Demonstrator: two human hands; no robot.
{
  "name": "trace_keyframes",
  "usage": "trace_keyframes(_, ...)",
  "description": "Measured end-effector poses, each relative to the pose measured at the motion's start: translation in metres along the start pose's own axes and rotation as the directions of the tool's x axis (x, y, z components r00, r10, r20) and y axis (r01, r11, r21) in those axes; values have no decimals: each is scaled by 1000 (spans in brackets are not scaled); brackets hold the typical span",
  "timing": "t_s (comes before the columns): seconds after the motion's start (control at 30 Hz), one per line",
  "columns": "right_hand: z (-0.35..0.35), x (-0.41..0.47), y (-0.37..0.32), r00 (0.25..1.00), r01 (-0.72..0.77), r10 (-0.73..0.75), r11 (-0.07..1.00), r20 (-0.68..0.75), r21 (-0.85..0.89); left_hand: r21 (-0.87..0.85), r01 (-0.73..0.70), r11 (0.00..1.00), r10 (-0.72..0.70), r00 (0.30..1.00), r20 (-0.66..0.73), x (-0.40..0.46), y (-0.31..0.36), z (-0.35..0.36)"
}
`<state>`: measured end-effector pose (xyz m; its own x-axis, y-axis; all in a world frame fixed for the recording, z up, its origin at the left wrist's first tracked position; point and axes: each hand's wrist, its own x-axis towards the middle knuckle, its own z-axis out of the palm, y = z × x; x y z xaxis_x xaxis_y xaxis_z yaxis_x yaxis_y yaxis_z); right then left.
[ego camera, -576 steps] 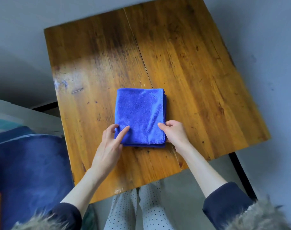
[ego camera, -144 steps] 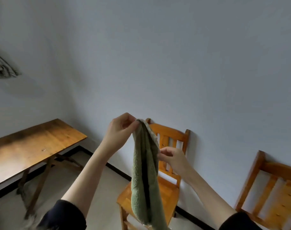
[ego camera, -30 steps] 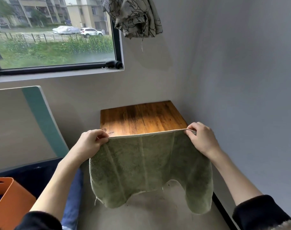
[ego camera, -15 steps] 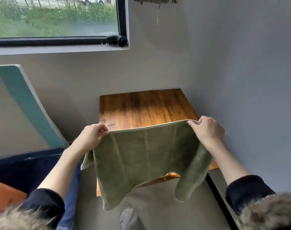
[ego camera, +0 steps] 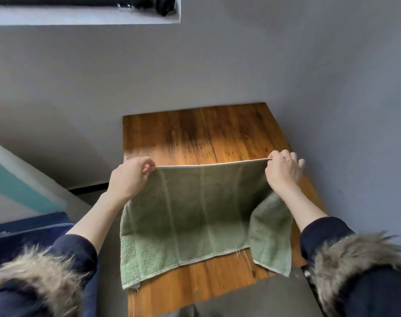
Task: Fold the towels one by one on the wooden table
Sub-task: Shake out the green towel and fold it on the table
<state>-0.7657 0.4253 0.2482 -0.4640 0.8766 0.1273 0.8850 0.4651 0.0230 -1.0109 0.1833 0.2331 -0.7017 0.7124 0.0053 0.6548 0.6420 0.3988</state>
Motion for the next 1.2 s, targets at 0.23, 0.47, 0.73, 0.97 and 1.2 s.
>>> trace_keyframes(0.23, 39, 46, -7, 1000, 10, -10, 1000, 21, -7, -68, -21, 997, 19, 1000, -25, 43, -7, 35)
trace_keyframes(0.47, 93, 30, -37, 976, 38, -73, 985, 207, 166, -135, -35, 990, 43, 997, 60, 33, -40, 76)
trace_keyframes(0.73, 149, -45, -139, 840, 262, -392, 899, 377, 350, -371, 348, 861, -332, 937, 108, -11, -110, 105)
trace_keyframes(0.97, 186, -88, -185, 788, 403, -465, 885, 403, 232, -433, 509, 744, -490, 856, 163, -7, -135, 120)
trace_keyframes(1.2, 198, -94, -184, 837, 423, -457, 889, 300, 176, -288, 386, 876, -368, 923, 117, 26, -122, 127)
